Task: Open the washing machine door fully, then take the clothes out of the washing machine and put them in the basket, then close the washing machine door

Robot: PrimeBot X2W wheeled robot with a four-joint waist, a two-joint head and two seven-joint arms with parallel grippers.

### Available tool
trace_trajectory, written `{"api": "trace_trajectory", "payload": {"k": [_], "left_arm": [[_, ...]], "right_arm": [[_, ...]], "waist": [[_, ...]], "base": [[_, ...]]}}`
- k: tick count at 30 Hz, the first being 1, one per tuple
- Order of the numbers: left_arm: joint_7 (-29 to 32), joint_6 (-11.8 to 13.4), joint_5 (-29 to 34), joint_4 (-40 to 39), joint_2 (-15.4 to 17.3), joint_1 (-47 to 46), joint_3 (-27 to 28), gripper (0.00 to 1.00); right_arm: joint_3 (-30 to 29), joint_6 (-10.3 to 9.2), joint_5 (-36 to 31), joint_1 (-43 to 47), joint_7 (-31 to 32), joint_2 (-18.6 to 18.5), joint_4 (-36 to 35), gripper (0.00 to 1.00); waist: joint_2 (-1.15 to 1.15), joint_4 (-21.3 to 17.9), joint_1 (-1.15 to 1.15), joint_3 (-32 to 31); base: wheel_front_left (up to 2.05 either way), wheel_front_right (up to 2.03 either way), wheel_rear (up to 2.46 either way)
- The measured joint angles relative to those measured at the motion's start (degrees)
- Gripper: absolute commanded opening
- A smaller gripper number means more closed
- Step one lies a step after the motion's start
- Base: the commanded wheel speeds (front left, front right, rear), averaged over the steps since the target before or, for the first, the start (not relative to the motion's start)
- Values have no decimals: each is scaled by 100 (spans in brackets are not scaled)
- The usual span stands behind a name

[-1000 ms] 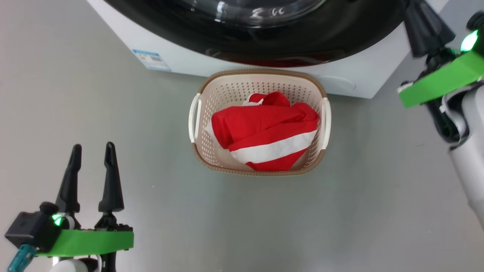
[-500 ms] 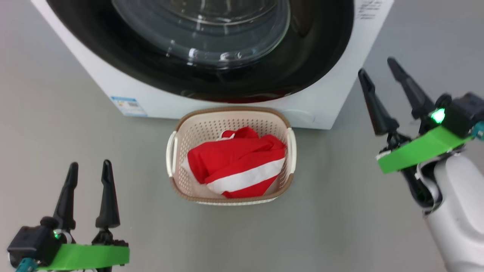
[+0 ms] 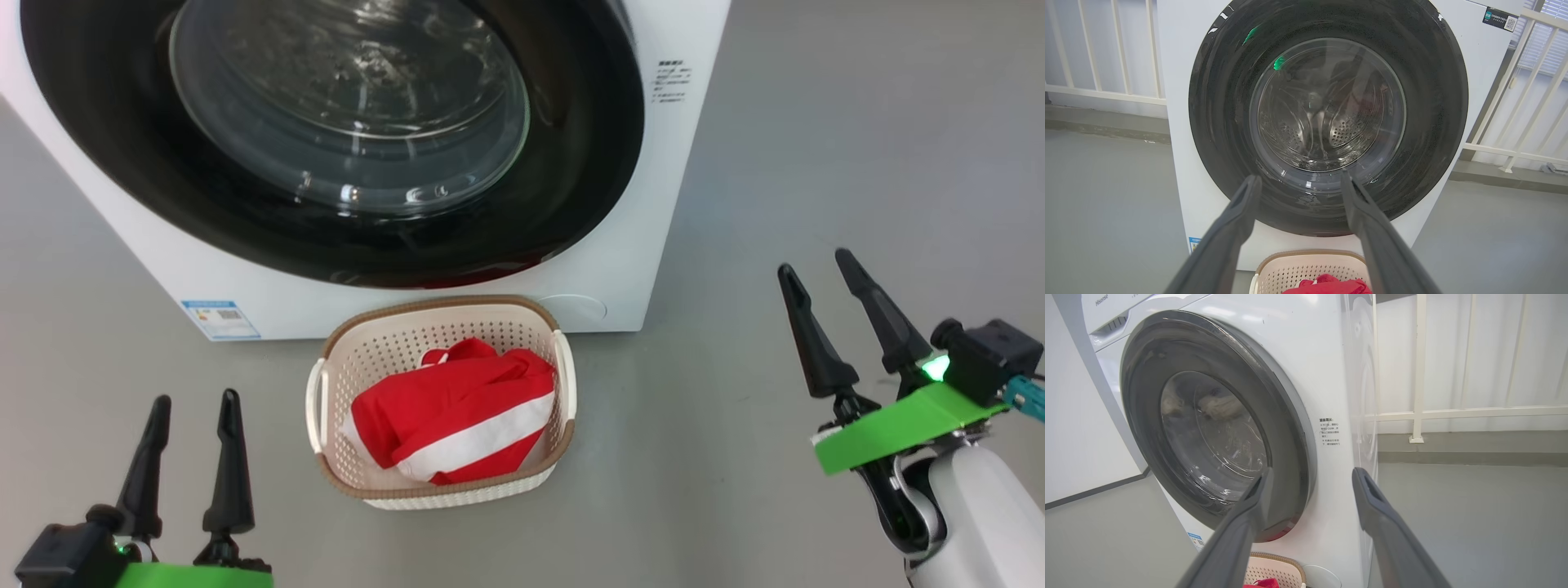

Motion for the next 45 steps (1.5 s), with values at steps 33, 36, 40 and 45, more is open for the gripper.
{"api": "trace_trajectory", "payload": {"k": [33,36,40,45], "left_arm": [[0,0,20,-19,149,298,-73,100],[1,0,20,-19,149,298,-74,100],[0,-1,21,-19,149,298,-82,100],[29,0,18,169,71,324,-152,0]], "right_arm": [[-336,0,-248,678,0,219,-42,100],[-336,0,-248,678,0,219,-35,100],[-332,0,-248,678,0,225,-21,100],[-330,0,-248,742,2,310,191,0]], "waist": [[0,-219,0,-344],[0,-216,0,-336],[0,-220,0,-347],[0,-220,0,-353]], "base": [[0,0,0],[0,0,0],[0,0,0],[0,0,0]]}}
